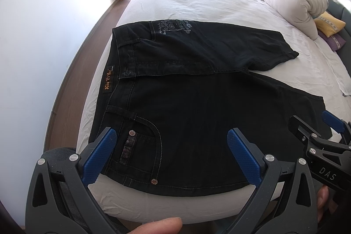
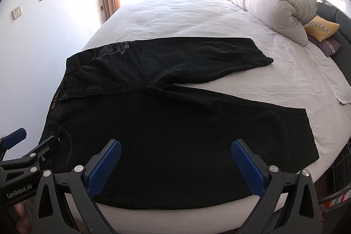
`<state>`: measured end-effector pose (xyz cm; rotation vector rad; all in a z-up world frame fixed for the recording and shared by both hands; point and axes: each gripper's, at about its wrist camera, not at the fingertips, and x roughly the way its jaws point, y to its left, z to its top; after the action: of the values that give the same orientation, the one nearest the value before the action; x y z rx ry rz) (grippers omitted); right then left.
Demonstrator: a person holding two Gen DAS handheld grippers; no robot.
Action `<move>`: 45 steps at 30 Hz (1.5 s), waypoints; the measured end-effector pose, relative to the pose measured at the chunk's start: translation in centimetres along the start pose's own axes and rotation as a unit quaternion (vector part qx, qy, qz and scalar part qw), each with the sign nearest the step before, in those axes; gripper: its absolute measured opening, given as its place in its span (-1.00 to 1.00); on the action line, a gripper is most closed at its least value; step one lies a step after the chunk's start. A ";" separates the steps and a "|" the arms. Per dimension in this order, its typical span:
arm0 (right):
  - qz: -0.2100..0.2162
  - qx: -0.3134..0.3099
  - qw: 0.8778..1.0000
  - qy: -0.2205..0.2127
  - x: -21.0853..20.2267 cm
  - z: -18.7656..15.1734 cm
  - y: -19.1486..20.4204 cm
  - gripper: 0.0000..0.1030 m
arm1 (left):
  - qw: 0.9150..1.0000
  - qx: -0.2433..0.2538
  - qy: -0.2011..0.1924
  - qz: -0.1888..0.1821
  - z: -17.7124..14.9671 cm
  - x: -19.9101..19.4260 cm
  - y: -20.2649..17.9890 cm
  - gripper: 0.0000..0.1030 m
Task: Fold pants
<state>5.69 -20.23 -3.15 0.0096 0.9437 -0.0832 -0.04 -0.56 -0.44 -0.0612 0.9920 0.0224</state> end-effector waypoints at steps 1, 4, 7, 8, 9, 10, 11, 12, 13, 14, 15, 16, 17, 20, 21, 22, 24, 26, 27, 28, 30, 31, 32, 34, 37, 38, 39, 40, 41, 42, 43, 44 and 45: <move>0.000 0.000 1.000 0.001 0.1 0.0 0.0 1.00 | 1.000 -0.001 -0.001 0.002 -0.1 0.1 0.2 1.00; 0.000 0.001 1.000 0.007 0.5 0.2 -0.3 1.00 | 1.000 0.006 -0.012 0.008 0.1 0.3 0.4 1.00; 0.006 0.000 1.000 0.015 1.2 0.4 -0.8 1.00 | 1.000 0.019 -0.020 0.005 1.5 1.1 1.5 1.00; 0.009 -0.001 1.000 0.019 1.5 0.6 -1.0 1.00 | 1.000 0.022 -0.019 -0.001 2.2 1.5 2.0 1.00; 0.014 -0.002 1.000 0.022 1.8 0.8 -1.2 1.00 | 0.999 0.028 -0.018 -0.016 3.2 2.1 2.4 1.00; 0.021 -0.004 0.999 0.024 2.1 1.0 -1.4 1.00 | 0.999 0.037 -0.013 -0.034 4.4 2.7 2.8 1.00; 0.031 -0.006 0.999 0.024 2.4 1.3 -1.7 1.00 | 0.997 0.049 -0.005 -0.060 5.5 3.4 3.0 1.00; 0.041 -0.008 0.999 0.024 2.7 1.7 -1.9 1.00 | 0.994 0.061 0.002 -0.087 6.8 4.3 3.2 1.00; 0.051 -0.010 0.998 0.022 2.9 2.1 -2.0 1.00 | 0.993 0.072 0.002 -0.097 7.9 4.9 3.4 1.00; 0.065 -0.016 0.998 0.019 3.2 2.5 -2.2 1.00 | 0.992 0.088 0.003 -0.091 9.0 5.5 3.5 1.00; 0.079 -0.024 0.996 0.014 3.5 3.1 -2.4 1.00 | 0.991 0.111 0.008 -0.077 10.5 6.6 3.5 1.00; 0.087 -0.034 0.996 0.009 3.8 3.7 -2.5 1.00 | 0.989 0.128 0.015 -0.077 11.9 7.5 3.7 1.00; 0.095 -0.045 0.994 0.004 4.2 4.5 -2.7 1.00 | 0.987 0.139 0.018 -0.077 13.3 8.3 4.0 1.00; 0.124 -0.072 0.990 -0.009 5.2 6.6 -3.0 0.92 | 0.984 0.169 0.021 -0.060 17.9 11.2 5.2 1.00; 0.139 -0.085 0.987 -0.012 5.7 7.6 -3.2 0.89 | 0.982 0.179 0.024 -0.061 19.1 12.1 5.7 1.00; 0.152 -0.099 0.983 -0.013 6.2 8.5 -3.3 0.84 | 0.979 0.189 0.029 -0.064 20.4 13.1 6.1 1.00; 0.167 -0.120 0.978 -0.016 7.3 10.1 -3.4 0.82 | 0.972 0.213 0.055 -0.076 23.1 15.6 6.6 1.00; 0.178 -0.141 0.974 -0.017 8.6 12.0 -3.5 0.67 | 0.967 0.232 0.079 -0.074 25.0 18.1 6.9 0.96; 0.185 -0.148 0.972 -0.015 9.2 12.7 -3.6 0.63 | 0.961 0.242 0.098 -0.096 25.7 19.4 7.1 0.96; 0.194 -0.154 0.969 -0.012 10.0 13.5 -3.7 0.56 | 0.957 0.247 0.108 -0.106 26.3 20.2 7.1 0.95; 0.200 -0.157 0.967 -0.005 11.3 14.6 -4.1 0.45 | 0.950 0.253 0.137 -0.123 26.9 22.1 7.2 0.72; 0.204 -0.160 0.966 -0.001 11.9 15.1 -4.2 0.41 | 0.946 0.255 0.156 -0.128 27.0 23.1 7.2 0.64; 0.205 -0.166 0.965 0.003 12.6 15.5 -4.3 0.39 | 0.943 0.258 0.164 -0.130 27.1 24.2 7.5 0.49; 0.208 -0.173 0.963 0.010 13.8 16.1 -4.5 0.36 | 0.937 0.265 0.180 -0.141 26.9 25.4 7.6 0.42; 0.226 -0.182 0.957 0.018 15.0 16.7 -4.7 0.32 | 0.932 0.267 0.191 -0.154 27.1 26.4 7.3 0.33; 0.228 -0.186 0.956 0.021 15.5 17.0 -4.6 0.32 | 0.931 0.265 0.192 -0.159 27.3 26.9 7.1 0.33; 0.228 -0.187 0.955 0.022 15.8 17.2 -4.4 0.32 | 0.930 0.263 0.197 -0.164 27.5 27.3 6.9 0.30; 0.229 -0.189 0.955 0.024 16.1 17.4 -4.2 0.31 | 0.928 0.264 0.203 -0.164 27.7 27.9 6.7 0.24; 0.233 -0.190 0.954 0.024 16.2 17.5 -4.0 0.29 | 0.928 0.266 0.205 -0.162 27.8 28.6 6.3 0.08; 0.238 -0.190 0.952 0.025 16.3 17.6 -3.8 0.27 | 0.928 0.266 0.208 -0.160 27.8 28.9 6.3 -0.13; 0.244 -0.192 0.950 0.026 16.4 17.8 -3.6 0.27 | 0.928 0.263 0.209 -0.159 27.9 29.1 6.3 -0.24; 0.245 -0.197 0.949 0.025 16.7 17.9 -3.0 0.27 | 0.929 0.257 0.211 -0.160 28.1 29.2 6.6 -0.36; 0.247 -0.202 0.947 0.025 16.8 18.0 -2.8 0.26 | 0.930 0.249 0.214 -0.162 28.2 29.3 6.9 -0.43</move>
<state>29.87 -24.93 -6.11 -0.1312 0.9717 0.5779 39.26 7.80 -9.88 0.2474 1.3874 -0.5682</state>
